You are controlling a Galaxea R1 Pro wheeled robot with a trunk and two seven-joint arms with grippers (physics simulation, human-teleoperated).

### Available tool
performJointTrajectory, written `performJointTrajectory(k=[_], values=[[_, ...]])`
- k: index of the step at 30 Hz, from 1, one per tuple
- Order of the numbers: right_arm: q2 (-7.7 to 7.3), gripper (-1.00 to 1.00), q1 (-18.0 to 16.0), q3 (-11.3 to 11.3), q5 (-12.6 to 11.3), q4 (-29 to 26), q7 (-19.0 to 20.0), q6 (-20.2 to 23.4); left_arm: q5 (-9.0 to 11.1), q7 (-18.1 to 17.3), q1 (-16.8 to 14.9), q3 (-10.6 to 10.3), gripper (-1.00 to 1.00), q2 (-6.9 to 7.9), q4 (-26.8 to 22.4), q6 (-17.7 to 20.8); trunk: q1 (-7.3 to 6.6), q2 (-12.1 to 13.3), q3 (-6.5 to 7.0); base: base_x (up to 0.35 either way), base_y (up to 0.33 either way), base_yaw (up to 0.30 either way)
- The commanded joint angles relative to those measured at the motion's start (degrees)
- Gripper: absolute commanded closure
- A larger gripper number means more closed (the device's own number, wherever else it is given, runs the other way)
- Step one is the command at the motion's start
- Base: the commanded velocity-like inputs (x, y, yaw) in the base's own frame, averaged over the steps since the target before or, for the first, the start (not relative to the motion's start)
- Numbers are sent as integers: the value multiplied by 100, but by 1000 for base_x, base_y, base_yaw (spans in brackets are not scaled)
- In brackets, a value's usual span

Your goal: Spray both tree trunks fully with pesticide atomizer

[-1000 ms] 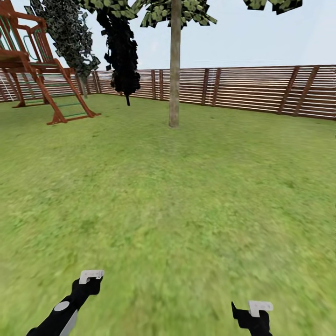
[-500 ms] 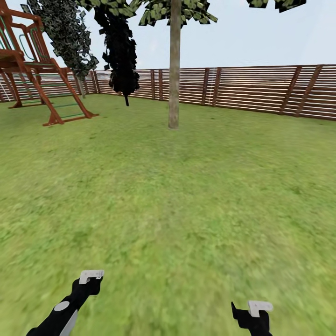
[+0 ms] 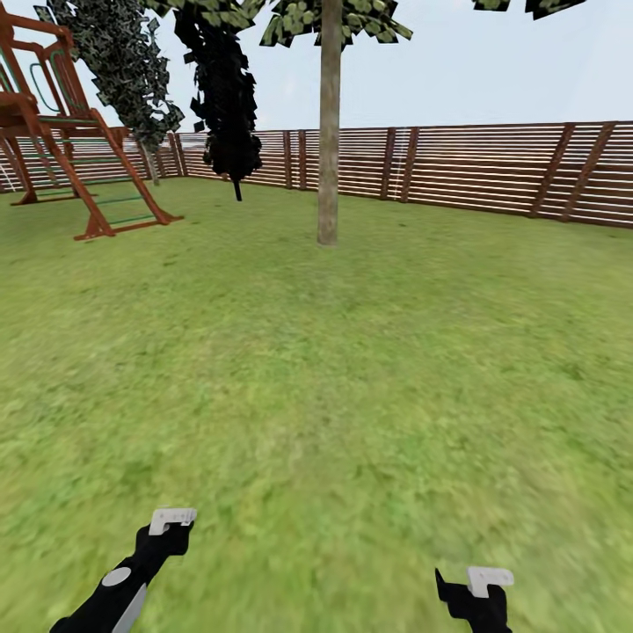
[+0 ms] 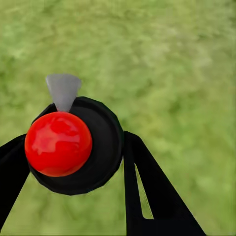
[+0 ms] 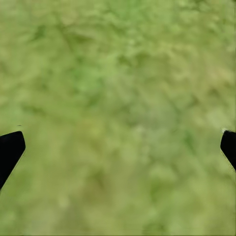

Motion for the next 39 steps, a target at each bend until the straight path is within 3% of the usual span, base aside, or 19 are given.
performJointTrajectory(k=[1, 39], values=[[1, -100, -5, -48, 35, 3, 22, -23, 21, -55, -4, 33, 100, -5, 4, -10, 3, -2, -5, 339, 0, 0], [-17, -100, -4, -48, 43, 0, 22, -23, 21, -55, -4, 33, 100, -6, 4, 96, 3, -2, -5, 339, 0, 0]])
